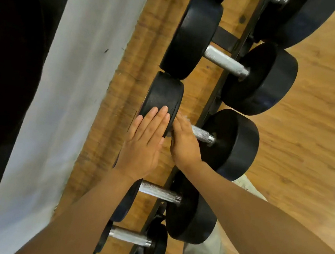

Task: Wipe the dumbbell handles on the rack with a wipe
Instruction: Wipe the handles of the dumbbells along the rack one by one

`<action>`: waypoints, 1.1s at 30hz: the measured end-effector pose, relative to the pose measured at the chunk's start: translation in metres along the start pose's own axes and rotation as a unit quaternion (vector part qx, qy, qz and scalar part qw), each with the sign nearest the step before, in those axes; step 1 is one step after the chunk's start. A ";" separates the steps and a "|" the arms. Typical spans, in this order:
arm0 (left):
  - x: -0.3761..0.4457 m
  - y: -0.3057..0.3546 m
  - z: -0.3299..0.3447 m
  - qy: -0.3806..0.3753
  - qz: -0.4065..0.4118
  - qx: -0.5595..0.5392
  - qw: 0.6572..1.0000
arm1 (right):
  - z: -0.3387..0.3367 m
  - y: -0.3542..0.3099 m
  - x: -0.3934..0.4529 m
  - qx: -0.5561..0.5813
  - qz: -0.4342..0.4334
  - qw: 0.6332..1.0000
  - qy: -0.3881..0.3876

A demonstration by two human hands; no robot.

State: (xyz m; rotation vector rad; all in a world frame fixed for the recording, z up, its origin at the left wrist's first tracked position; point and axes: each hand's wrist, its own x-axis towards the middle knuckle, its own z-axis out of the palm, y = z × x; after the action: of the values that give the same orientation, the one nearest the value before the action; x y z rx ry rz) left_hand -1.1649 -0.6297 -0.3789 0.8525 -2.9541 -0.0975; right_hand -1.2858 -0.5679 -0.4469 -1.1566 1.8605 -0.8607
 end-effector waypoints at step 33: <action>0.002 0.003 0.002 0.013 -0.006 -0.019 1.000 | -0.018 -0.019 0.005 -0.118 0.116 0.986 -0.010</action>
State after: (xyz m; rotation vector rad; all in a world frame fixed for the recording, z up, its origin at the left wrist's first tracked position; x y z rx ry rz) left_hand -1.1680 -0.6280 -0.3807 0.8596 -2.9144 -0.1423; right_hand -1.2957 -0.5767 -0.4239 -1.0549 2.0716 -0.5077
